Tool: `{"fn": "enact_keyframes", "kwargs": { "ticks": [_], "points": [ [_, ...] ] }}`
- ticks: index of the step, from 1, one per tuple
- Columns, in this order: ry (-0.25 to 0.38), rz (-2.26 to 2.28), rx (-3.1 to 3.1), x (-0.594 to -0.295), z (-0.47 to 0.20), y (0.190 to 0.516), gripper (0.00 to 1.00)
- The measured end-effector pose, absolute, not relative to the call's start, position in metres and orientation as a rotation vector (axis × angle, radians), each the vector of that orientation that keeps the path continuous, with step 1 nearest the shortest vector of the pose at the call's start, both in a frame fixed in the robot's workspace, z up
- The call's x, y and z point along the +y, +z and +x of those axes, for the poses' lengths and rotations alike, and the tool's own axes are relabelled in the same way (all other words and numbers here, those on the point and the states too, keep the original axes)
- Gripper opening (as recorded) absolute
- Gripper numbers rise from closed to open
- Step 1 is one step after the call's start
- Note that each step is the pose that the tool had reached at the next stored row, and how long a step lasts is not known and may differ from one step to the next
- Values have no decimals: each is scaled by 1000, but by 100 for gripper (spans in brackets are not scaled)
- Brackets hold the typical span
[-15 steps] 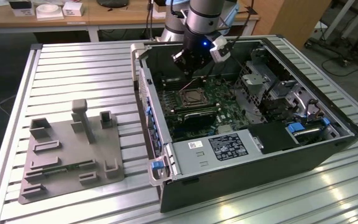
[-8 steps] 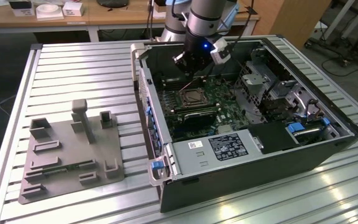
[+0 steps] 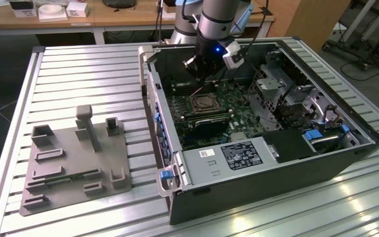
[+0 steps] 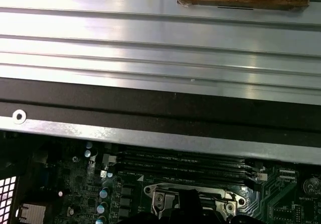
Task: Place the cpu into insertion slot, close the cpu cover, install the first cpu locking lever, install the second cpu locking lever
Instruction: 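Install the first cpu locking lever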
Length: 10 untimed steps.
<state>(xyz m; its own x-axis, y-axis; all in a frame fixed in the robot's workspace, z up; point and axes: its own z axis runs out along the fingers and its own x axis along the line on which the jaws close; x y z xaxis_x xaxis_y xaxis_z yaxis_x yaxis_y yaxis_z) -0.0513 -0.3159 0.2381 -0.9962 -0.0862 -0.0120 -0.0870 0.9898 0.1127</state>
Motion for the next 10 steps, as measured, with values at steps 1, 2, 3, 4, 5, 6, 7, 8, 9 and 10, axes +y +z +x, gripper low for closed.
{"fn": "enact_keyframes", "kwargs": {
  "ticks": [1, 2, 3, 4, 5, 6, 7, 8, 9, 10],
  "points": [
    [177, -136, 3127, -316, -51, 238, 10],
    [177, -136, 3127, -316, -51, 237, 10],
    [177, -136, 3127, -315, -51, 236, 10],
    [177, -136, 3127, -315, -50, 235, 10],
    [177, -136, 3127, -314, -50, 234, 10],
    [177, -136, 3127, -314, -50, 233, 10],
    [177, -136, 3127, -313, -49, 232, 10],
    [178, -136, 3126, -312, -49, 231, 10],
    [178, -136, 3126, -312, -49, 230, 10],
    [178, -136, 3126, -311, -49, 230, 10]
  ]
}}
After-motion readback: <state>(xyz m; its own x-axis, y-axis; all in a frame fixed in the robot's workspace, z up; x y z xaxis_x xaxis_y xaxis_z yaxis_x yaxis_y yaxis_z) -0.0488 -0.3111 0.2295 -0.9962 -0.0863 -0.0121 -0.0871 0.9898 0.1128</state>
